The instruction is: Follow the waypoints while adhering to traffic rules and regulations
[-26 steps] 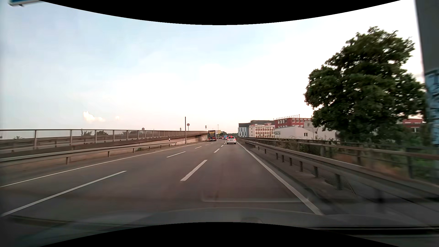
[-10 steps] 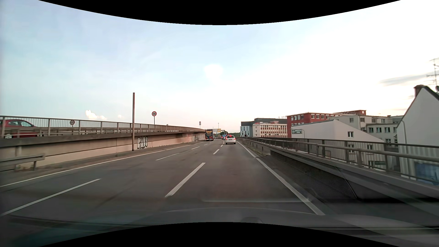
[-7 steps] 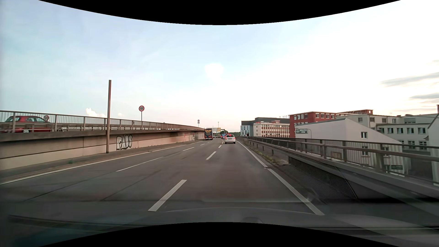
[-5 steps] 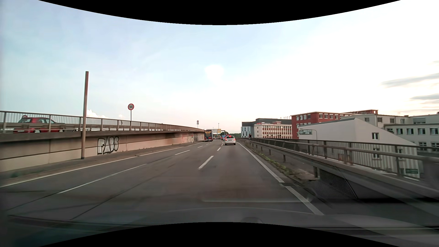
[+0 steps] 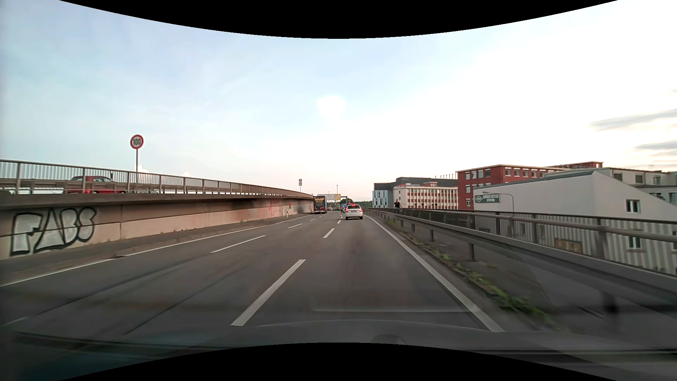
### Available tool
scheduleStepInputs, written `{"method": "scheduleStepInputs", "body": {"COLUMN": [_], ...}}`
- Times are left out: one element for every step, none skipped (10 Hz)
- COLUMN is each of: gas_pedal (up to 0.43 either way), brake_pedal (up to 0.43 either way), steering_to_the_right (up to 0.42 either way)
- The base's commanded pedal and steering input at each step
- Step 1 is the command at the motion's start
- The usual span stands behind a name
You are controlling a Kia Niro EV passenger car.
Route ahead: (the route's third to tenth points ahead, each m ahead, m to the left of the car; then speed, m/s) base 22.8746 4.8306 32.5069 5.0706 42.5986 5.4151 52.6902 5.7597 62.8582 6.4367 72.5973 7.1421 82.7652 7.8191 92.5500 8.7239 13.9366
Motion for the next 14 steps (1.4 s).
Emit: {"method": "scheduleStepInputs", "body": {"gas_pedal": [0.0, 0.0, 0.0, 0.0, 0.0, 0.0, 0.0, 0.0, 0.0, 0.0, 0.0, 0.0, 0.0, 0.0], "brake_pedal": [0.201, 0.201, 0.201, 0.201, 0.201, 0.201, 0.201, 0.207, 0.207, 0.207, 0.207, 0.207, 0.207, 0.207], "steering_to_the_right": [-0.005, -0.005, -0.005, -0.005, -0.005, -0.005, -0.005, -0.005, -0.005, -0.006, -0.008, -0.009, -0.009, -0.01]}}
